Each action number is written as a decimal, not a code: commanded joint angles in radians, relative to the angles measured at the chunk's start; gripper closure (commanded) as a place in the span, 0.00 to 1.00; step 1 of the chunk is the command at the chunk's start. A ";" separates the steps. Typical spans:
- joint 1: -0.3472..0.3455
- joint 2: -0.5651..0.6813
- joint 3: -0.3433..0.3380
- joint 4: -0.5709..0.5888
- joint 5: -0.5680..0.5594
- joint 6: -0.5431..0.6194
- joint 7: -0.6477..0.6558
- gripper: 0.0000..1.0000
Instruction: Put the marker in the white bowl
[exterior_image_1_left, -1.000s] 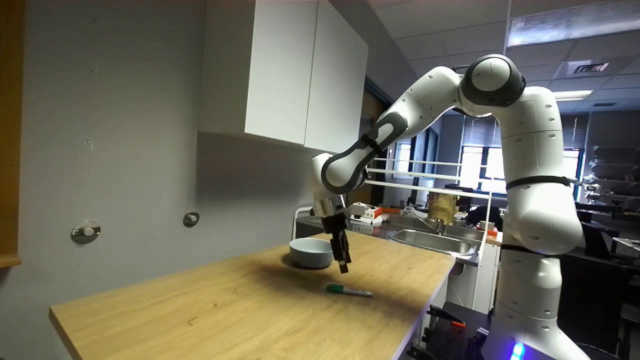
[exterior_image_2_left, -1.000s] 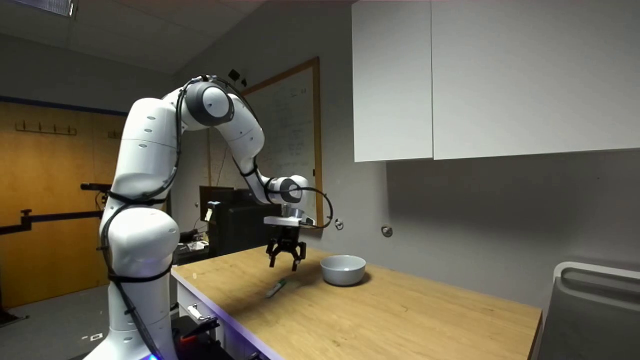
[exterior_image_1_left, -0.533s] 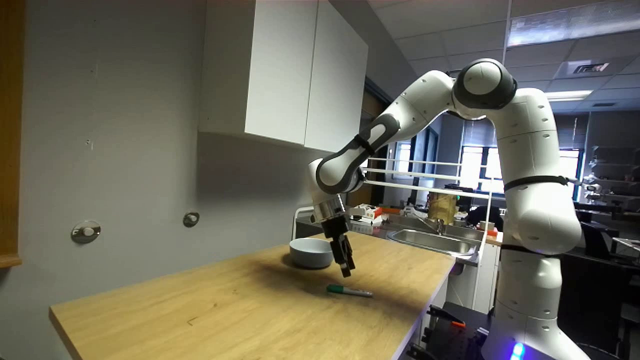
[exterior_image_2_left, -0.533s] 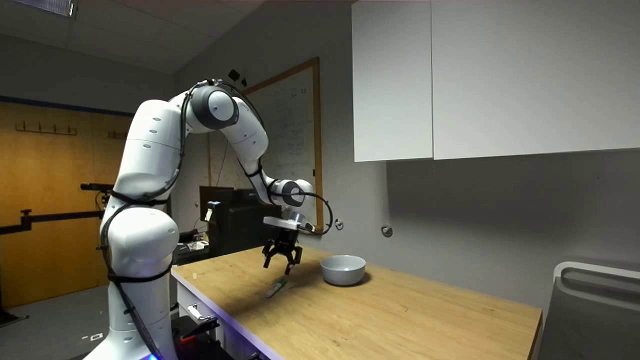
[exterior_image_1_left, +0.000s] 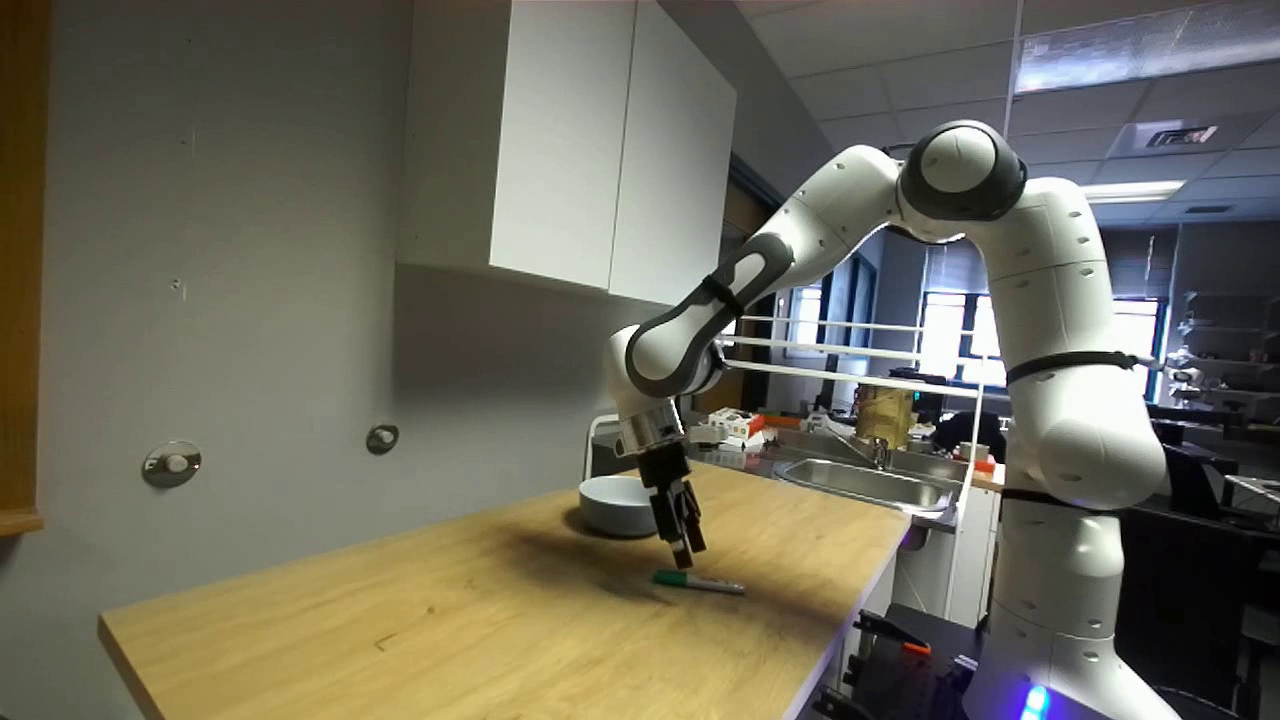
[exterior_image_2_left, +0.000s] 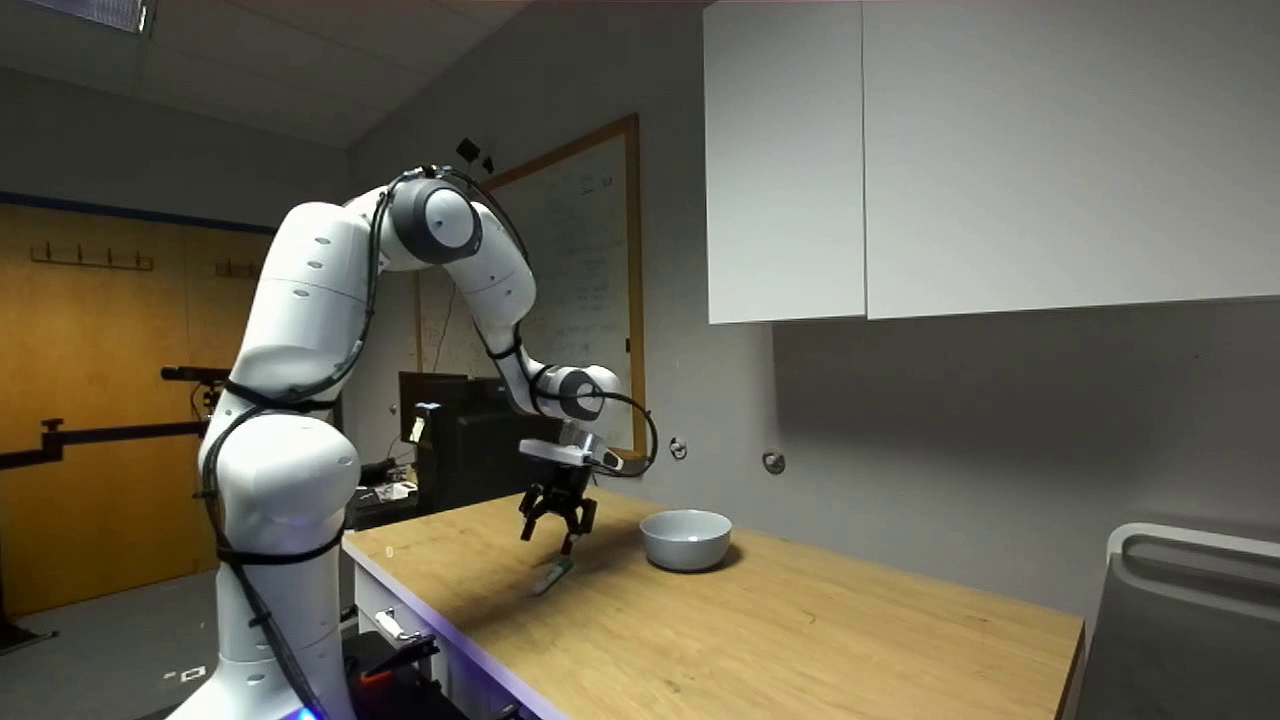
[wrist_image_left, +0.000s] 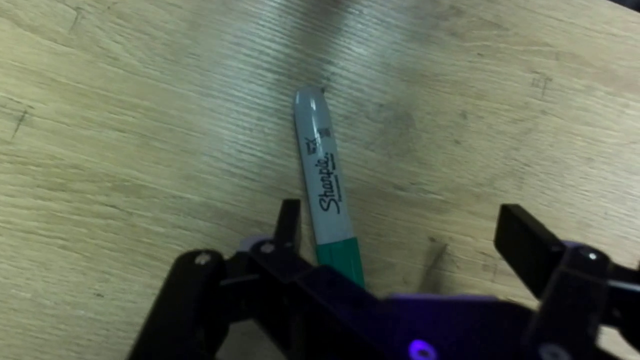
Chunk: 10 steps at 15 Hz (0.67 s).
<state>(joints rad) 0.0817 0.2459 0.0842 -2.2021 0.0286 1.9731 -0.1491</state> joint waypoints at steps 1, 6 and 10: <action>0.011 0.050 0.014 0.034 0.008 0.014 0.035 0.00; 0.010 0.076 0.009 0.021 -0.003 0.049 0.027 0.00; 0.006 0.087 0.002 0.019 -0.011 0.061 0.026 0.44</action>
<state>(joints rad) 0.0944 0.3213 0.0867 -2.1951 0.0273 2.0295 -0.1405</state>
